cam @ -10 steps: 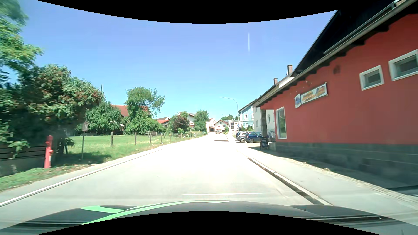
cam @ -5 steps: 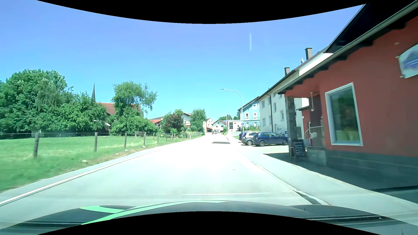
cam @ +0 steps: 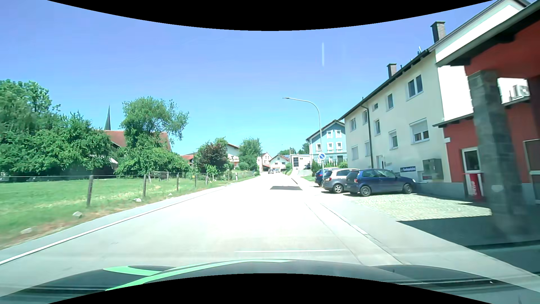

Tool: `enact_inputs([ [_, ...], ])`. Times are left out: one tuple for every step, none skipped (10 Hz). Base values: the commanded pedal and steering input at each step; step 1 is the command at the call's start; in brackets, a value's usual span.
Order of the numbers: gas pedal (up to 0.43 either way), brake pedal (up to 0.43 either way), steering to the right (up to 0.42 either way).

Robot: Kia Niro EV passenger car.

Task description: Follow the waypoints while adhering to traffic rules and regulations

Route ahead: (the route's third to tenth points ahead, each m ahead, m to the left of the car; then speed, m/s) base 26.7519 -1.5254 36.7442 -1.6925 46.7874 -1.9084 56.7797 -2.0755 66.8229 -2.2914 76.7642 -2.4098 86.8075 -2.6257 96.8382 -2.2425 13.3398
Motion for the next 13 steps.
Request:
enact_inputs([
  [0.150, 0.000, 0.011],
  [0.150, 0.000, 0.011],
  [0.150, 0.000, 0.011],
  [0.150, 0.000, 0.011],
  [0.150, 0.000, 0.011],
  [0.150, 0.000, 0.011],
  [0.150, 0.000, 0.011],
  [0.150, 0.000, 0.011],
  [0.150, 0.000, 0.011],
  [0.150, 0.000, 0.011],
  [0.150, 0.000, 0.009],
  [0.150, 0.000, 0.009],
  [0.150, 0.000, 0.009],
])
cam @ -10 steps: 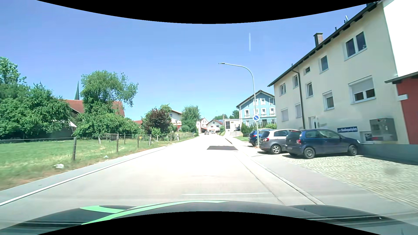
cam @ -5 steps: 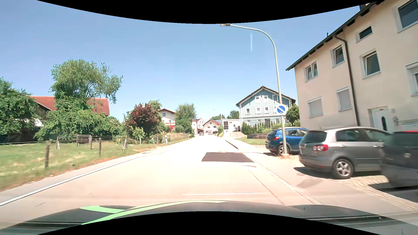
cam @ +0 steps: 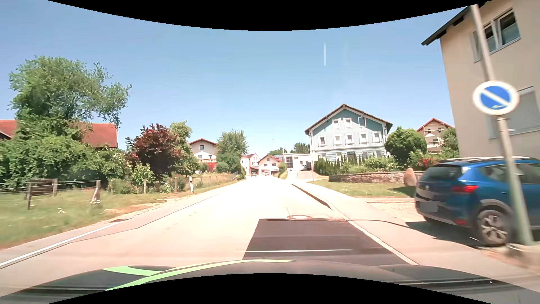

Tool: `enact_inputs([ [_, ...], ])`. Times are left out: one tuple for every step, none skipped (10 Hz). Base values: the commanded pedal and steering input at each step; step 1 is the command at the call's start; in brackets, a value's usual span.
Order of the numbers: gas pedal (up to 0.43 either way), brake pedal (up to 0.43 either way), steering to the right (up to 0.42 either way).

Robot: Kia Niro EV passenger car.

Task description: Follow the waypoints while adhering to traffic rules and regulations

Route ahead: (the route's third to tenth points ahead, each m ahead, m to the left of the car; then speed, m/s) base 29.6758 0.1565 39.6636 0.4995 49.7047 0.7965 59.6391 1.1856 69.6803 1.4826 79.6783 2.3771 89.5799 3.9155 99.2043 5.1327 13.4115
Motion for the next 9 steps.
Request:
enact_inputs([
  [0.150, 0.000, 0.008],
  [0.150, 0.000, 0.007],
  [0.150, 0.000, 0.007],
  [0.150, 0.000, 0.006],
  [0.150, 0.000, 0.001],
  [0.150, 0.000, 0.000],
  [0.150, 0.000, -0.001],
  [0.150, 0.000, -0.004],
  [0.150, 0.000, -0.005],
])
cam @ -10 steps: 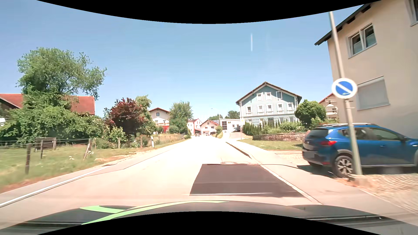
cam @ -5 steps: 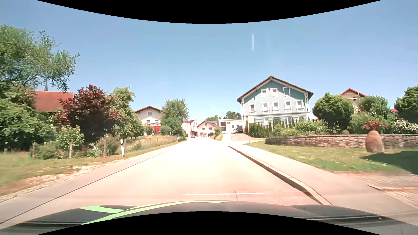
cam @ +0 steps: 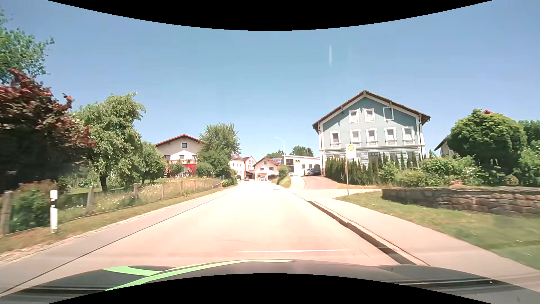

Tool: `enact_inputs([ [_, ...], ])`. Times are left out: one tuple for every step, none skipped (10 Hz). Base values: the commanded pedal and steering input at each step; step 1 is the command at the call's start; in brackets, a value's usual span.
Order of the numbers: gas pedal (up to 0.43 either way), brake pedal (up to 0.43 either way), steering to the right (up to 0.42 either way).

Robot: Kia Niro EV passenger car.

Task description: Follow the waypoints while adhering to traffic rules and regulations

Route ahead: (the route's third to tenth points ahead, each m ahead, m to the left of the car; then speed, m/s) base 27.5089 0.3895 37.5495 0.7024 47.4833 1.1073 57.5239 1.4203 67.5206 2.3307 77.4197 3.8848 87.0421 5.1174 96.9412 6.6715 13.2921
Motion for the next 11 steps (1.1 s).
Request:
enact_inputs([
  [0.150, 0.000, -0.005],
  [0.150, 0.000, -0.005],
  [0.150, 0.000, -0.005],
  [0.150, 0.000, -0.005],
  [0.150, 0.000, -0.005],
  [0.150, 0.000, -0.005],
  [0.150, 0.000, -0.004],
  [0.150, 0.000, -0.003],
  [0.150, 0.000, -0.002],
  [0.150, 0.000, -0.001],
  [0.150, 0.000, 0.000],
])
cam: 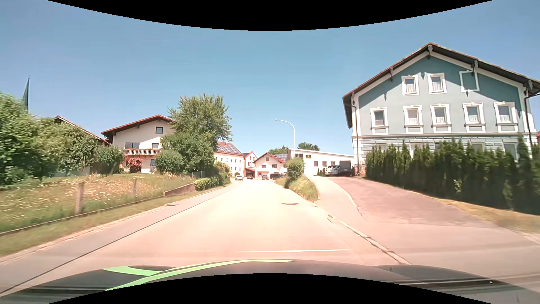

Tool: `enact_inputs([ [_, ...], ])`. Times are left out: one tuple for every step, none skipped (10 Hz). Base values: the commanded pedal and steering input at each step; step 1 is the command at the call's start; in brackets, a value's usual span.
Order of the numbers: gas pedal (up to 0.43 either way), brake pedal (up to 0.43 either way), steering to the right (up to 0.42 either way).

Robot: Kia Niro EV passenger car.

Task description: Follow the waypoints while adhering to traffic rules and regulations

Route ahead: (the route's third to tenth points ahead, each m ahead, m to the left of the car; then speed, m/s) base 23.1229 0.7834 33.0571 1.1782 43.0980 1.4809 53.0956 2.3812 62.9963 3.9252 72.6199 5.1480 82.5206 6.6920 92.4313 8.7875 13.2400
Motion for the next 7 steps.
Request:
enact_inputs([
  [0.150, 0.000, 0.000],
  [0.150, 0.000, 0.000],
  [0.150, 0.000, 0.000],
  [0.150, 0.000, 0.000],
  [0.150, 0.000, 0.000],
  [0.150, 0.000, -0.001],
  [0.150, 0.000, -0.001],
])
